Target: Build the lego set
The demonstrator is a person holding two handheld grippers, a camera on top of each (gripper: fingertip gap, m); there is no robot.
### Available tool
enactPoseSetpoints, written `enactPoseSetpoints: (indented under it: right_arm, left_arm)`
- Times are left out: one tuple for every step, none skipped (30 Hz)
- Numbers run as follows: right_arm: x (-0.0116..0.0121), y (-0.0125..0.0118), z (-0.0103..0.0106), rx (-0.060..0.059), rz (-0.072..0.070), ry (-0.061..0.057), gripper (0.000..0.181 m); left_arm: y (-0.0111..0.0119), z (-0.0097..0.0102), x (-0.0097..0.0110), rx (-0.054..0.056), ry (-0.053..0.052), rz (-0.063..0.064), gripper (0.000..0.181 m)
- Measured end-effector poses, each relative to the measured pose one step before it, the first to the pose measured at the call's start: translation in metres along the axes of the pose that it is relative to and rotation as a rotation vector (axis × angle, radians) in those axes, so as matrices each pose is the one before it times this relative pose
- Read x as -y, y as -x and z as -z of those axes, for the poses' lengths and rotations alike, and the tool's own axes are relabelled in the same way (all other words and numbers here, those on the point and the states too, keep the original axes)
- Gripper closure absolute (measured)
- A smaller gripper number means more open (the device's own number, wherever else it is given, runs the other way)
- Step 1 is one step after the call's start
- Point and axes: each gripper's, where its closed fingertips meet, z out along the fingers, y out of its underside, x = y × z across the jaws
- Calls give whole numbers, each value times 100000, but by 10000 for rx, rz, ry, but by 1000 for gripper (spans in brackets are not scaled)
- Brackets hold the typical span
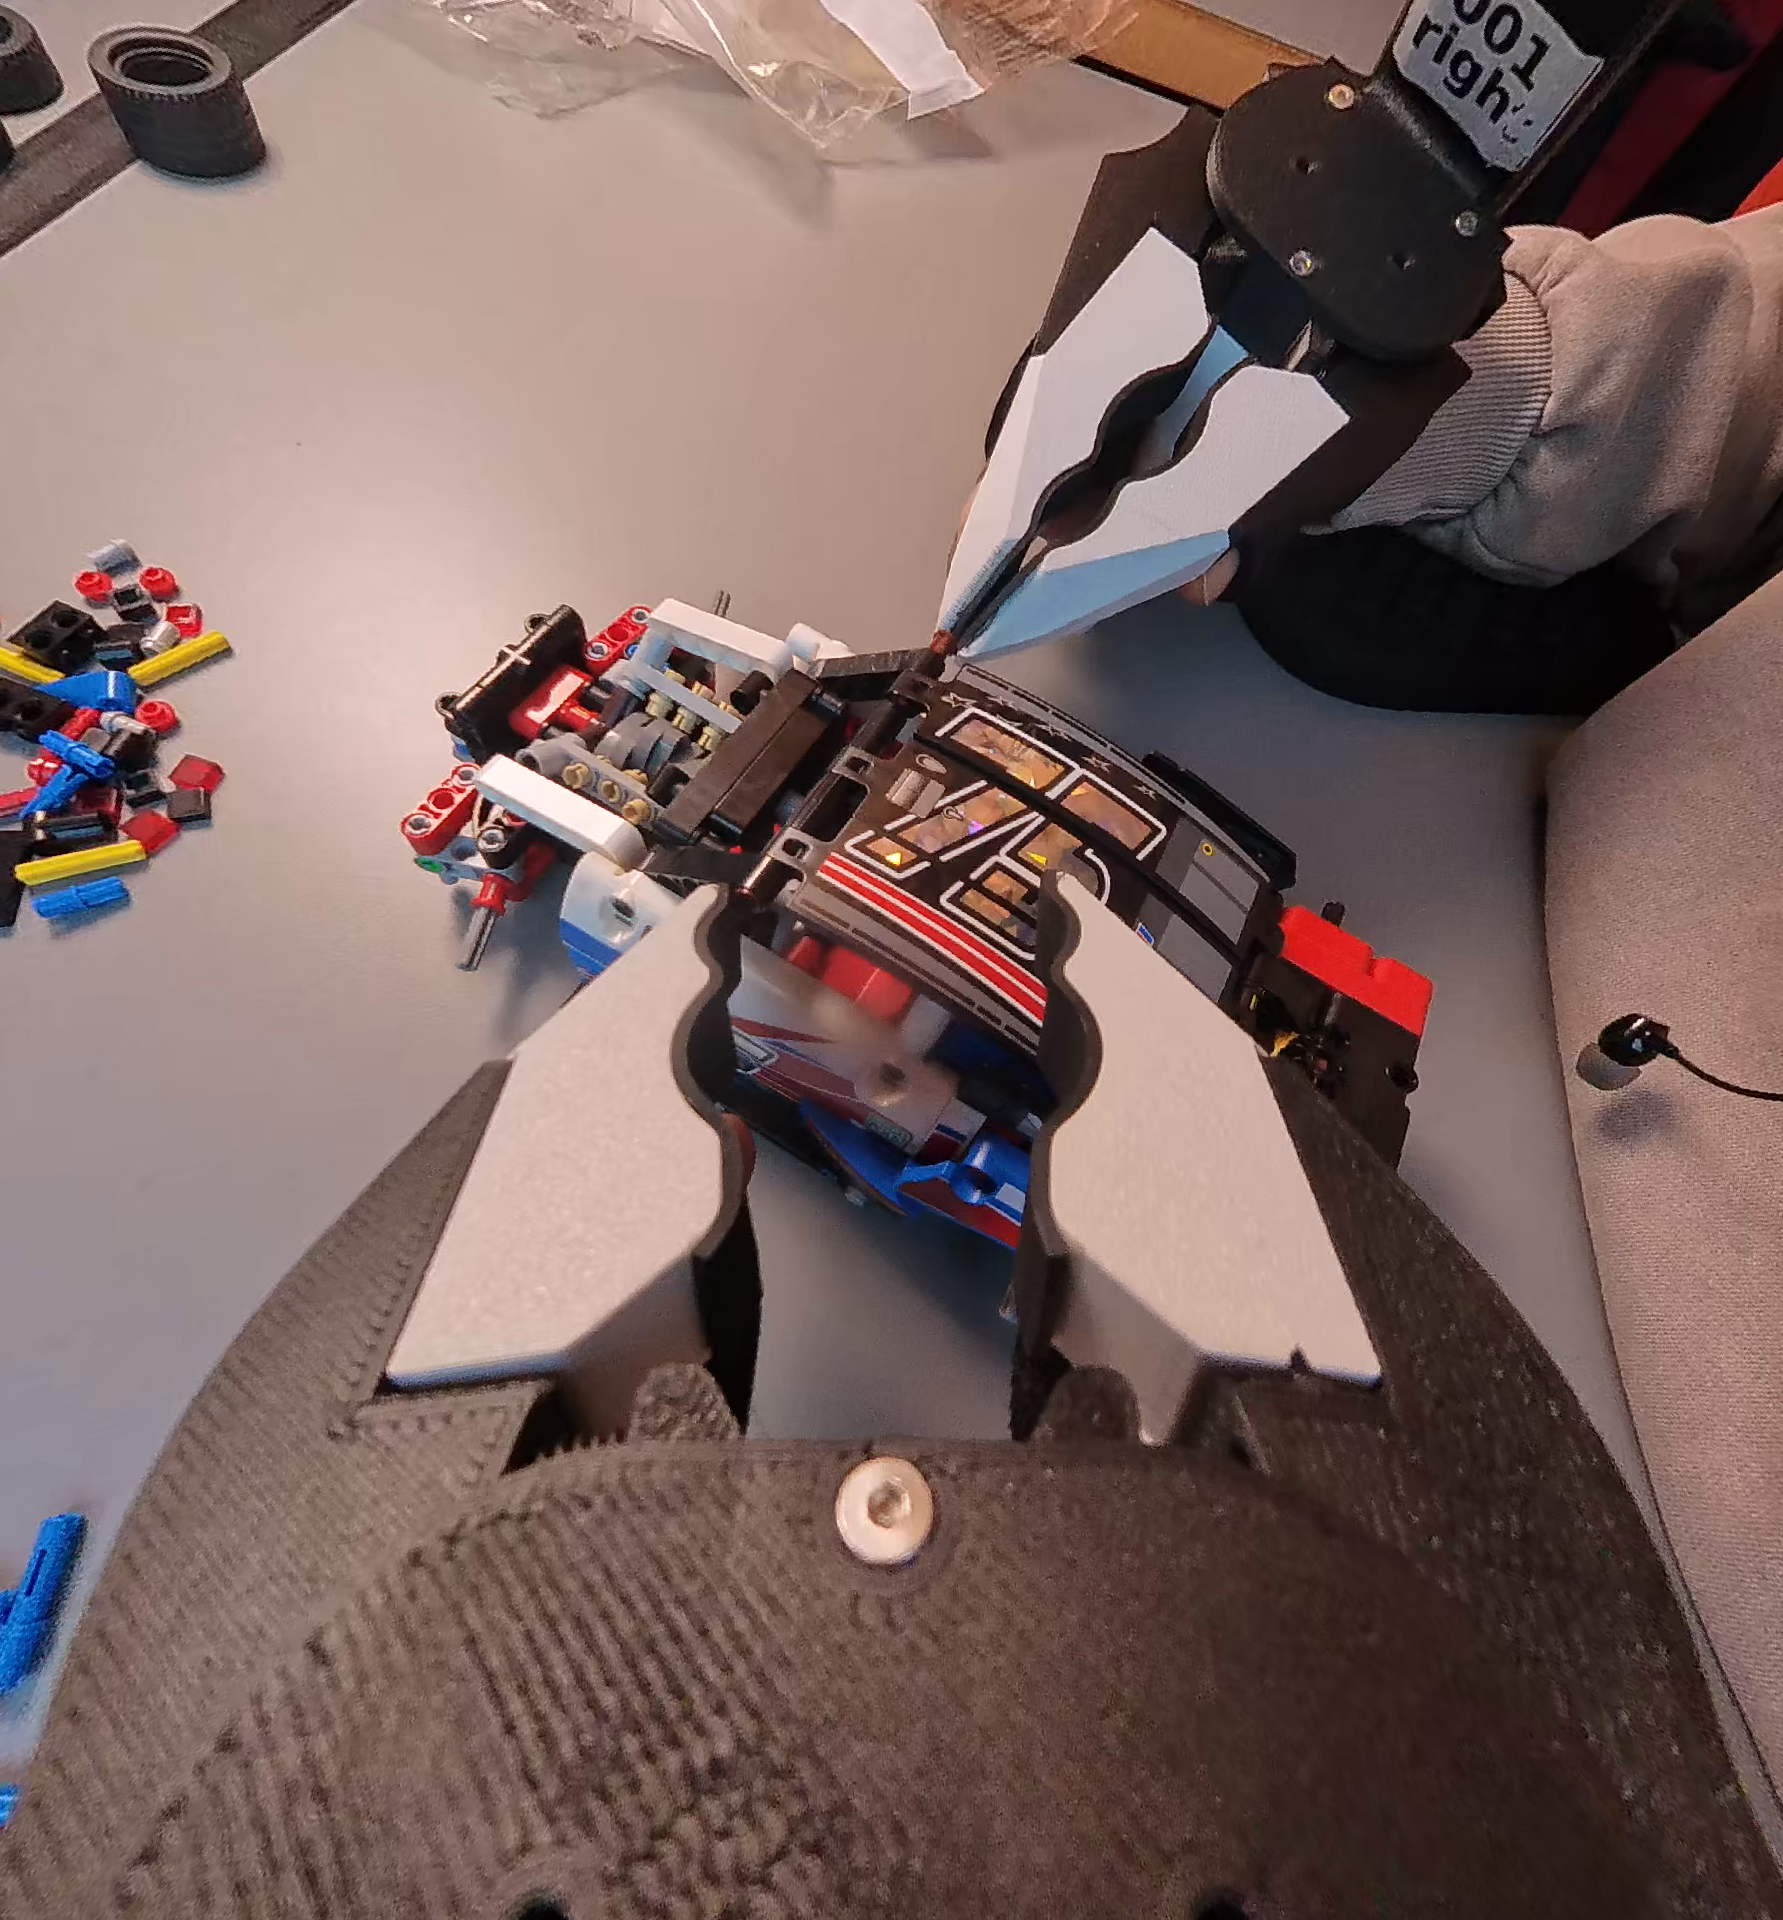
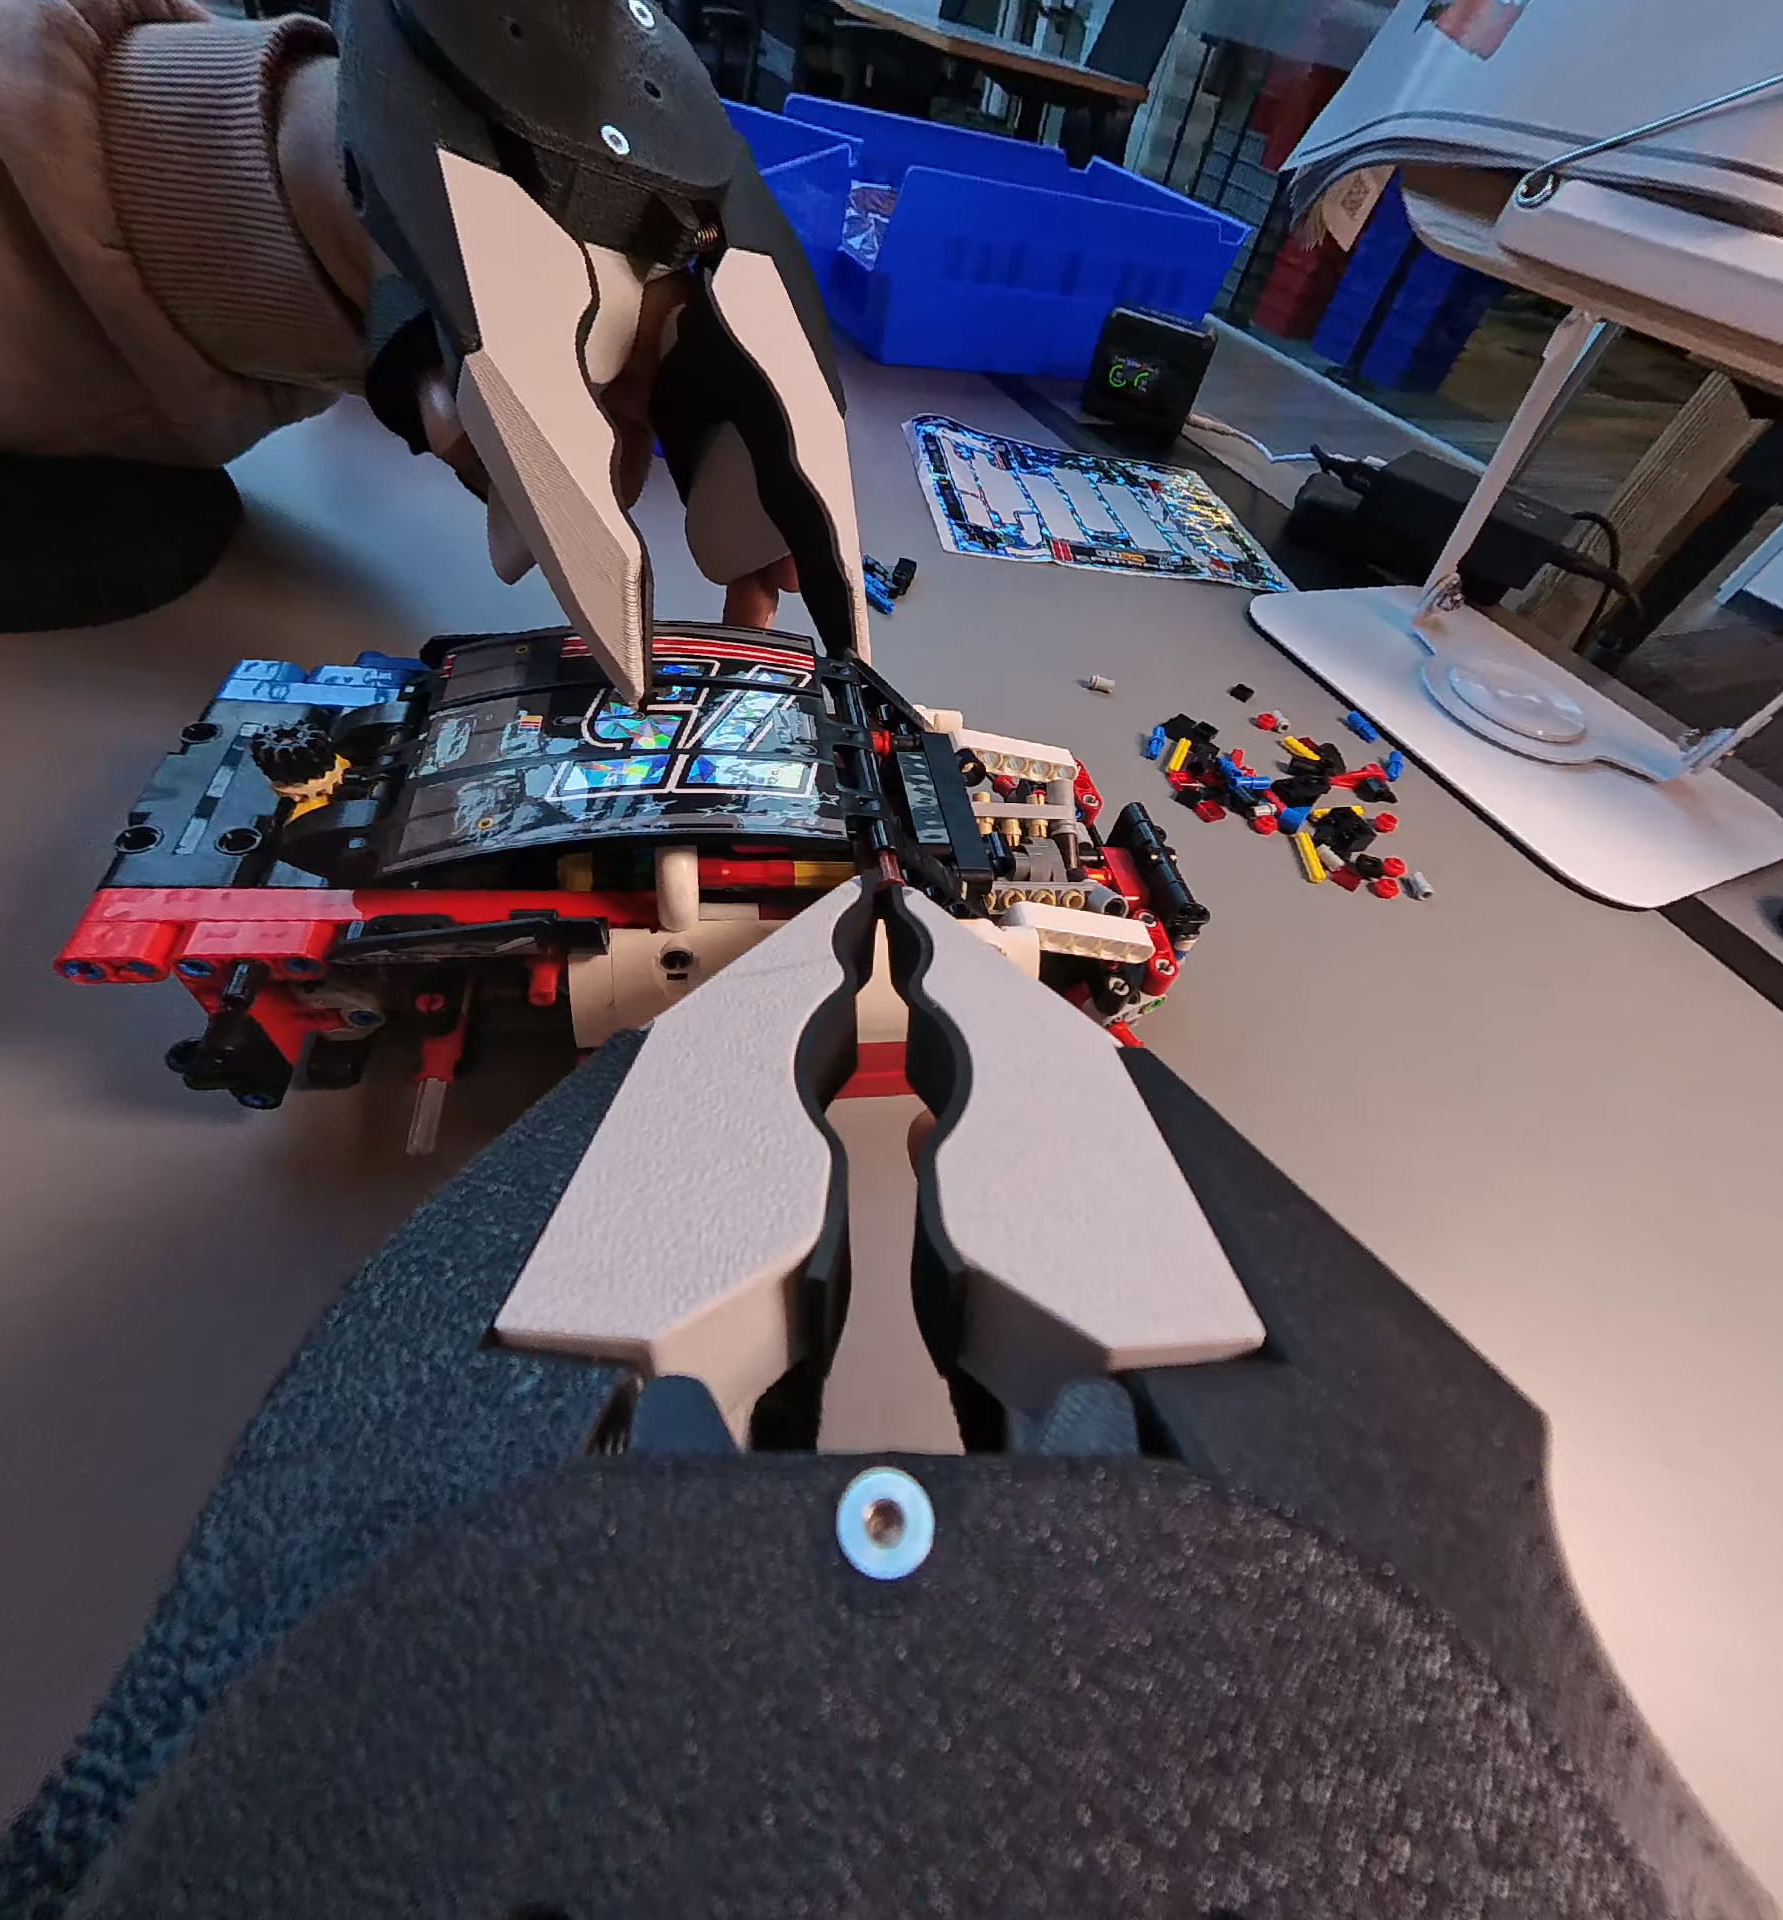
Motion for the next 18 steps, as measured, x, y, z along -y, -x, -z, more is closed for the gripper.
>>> enactPoseSetpoints:
  right_arm:
    - [13,-6,-18,-5,54,0,181]
    - [16,3,-2,-2,58,4,181]
    - [17,6,-11,-4,50,6,181]
    - [10,9,3,-7,57,1,181]
    - [19,23,-5,-10,72,2,181]
    - [23,26,3,-11,81,-2,181]
    - [8,27,-13,-9,84,7,181]
    - [1,19,-4,-4,77,8,181]
    - [-8,9,7,-11,55,1,181]
    - [16,9,-11,-6,21,-13,181]
    - [15,16,-21,-16,35,-12,181]
    - [18,32,-6,-20,73,-7,181]
    - [5,28,-13,-20,97,0,181]
    - [18,27,-2,-33,137,8,181]
    - [6,-3,-7,-62,197,18,181]
    - [17,21,3,-50,160,4,181]
    - [0,24,-6,-26,81,-2,181]
    - [-10,4,-15,2,-26,-2,181]
  left_arm:
    - [-5,8,-16,-9,12,-10,125]
    - [-2,12,-4,-4,9,-8,125]
    - [5,11,-11,-4,6,-7,125]
    - [-4,2,-4,-4,3,-2,125]
    - [-5,8,-6,-9,2,-1,125]
    - [-11,15,-14,-11,5,-7,125]
    - [-4,11,-12,-11,6,-8,125]
    - [-12,11,-7,-8,0,-2,125]
    - [-6,-6,6,4,-5,-4,125]
    - [2,16,-13,4,0,-8,125]
    - [-9,25,-19,-7,3,-5,125]
    - [-12,28,-25,-9,7,-5,125]
    - [-15,14,-23,-11,13,-11,125]
    - [-13,16,-8,-6,8,-8,125]
    - [0,10,-12,-5,-5,0,125]
    - [-11,13,-6,-4,-4,-5,125]
    - [-4,14,-5,-1,6,-11,125]
    - [25,22,-2,-1,7,8,125]
